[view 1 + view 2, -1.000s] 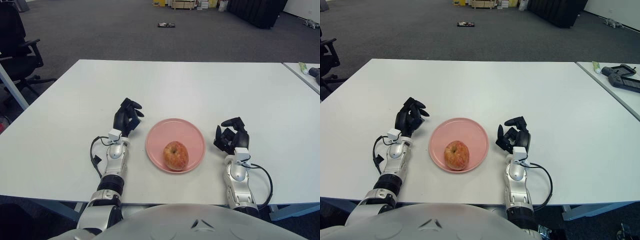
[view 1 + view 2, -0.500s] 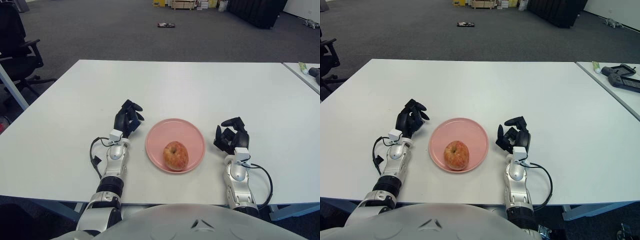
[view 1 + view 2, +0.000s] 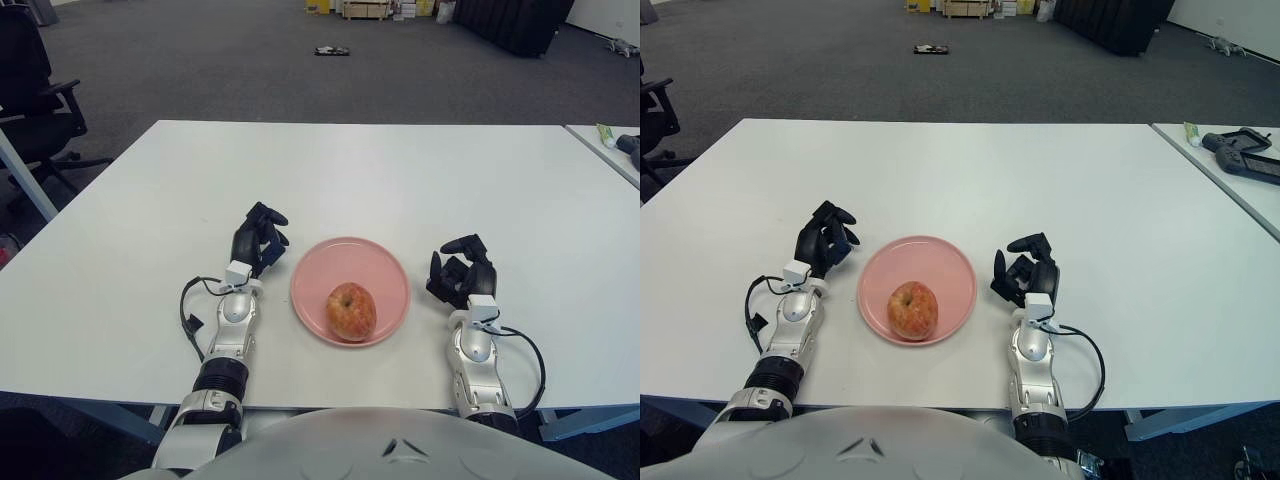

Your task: Put the apple into the plate.

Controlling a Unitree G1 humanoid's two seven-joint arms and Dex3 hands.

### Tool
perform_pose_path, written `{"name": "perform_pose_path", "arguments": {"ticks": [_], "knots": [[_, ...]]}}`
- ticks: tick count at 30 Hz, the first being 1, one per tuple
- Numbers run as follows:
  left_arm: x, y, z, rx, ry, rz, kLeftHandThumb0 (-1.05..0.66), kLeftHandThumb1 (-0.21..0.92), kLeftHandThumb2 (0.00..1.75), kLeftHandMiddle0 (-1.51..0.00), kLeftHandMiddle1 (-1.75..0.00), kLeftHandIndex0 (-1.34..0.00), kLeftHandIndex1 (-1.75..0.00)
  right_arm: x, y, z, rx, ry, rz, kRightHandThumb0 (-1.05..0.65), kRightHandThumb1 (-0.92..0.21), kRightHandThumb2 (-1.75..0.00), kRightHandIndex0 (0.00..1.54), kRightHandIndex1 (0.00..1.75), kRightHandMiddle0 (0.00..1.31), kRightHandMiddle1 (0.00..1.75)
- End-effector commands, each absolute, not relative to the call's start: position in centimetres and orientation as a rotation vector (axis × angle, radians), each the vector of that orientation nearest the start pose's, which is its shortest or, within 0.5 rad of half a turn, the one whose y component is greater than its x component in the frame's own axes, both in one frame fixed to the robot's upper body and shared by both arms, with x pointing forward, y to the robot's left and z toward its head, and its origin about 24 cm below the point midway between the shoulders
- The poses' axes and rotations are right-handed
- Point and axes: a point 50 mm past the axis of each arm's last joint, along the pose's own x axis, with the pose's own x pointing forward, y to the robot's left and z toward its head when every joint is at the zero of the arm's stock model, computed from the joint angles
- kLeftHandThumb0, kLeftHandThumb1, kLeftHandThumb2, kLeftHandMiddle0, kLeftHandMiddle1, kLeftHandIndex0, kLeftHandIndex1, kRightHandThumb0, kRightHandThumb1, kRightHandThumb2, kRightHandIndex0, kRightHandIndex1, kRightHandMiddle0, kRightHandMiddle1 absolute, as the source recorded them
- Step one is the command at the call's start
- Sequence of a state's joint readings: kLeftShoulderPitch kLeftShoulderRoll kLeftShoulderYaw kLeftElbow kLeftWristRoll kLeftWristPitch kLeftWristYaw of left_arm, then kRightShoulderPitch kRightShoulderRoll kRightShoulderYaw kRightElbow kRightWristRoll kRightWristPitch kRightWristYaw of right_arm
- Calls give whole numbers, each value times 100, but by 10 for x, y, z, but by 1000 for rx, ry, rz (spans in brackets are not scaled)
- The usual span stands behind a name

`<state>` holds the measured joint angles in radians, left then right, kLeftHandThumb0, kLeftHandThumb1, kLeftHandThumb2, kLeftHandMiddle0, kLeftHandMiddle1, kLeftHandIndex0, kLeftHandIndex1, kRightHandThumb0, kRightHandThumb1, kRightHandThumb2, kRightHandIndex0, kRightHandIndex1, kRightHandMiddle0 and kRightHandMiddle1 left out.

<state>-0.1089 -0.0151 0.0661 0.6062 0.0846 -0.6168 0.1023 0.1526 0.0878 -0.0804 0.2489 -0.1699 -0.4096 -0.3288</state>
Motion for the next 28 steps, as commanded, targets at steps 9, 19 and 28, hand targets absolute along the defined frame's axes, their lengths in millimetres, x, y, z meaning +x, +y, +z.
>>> {"name": "perform_pose_path", "arguments": {"ticks": [9,19,28], "knots": [[235,159,-30,106,-22,152,-39,66,89,-65,-175,-36,-175,213,-166,-10,-102,-38,-352,-42,-53,-106,106,175,45,175],[234,161,-32,112,-8,176,-39,67,87,-62,-175,-35,-175,215,-166,-12,-106,-32,-327,-41,-55,-103,103,175,43,175],[234,162,-33,114,2,190,-39,68,86,-62,-175,-34,-175,216,-167,-13,-106,-36,-318,-41,-55,-102,99,175,43,175]]}}
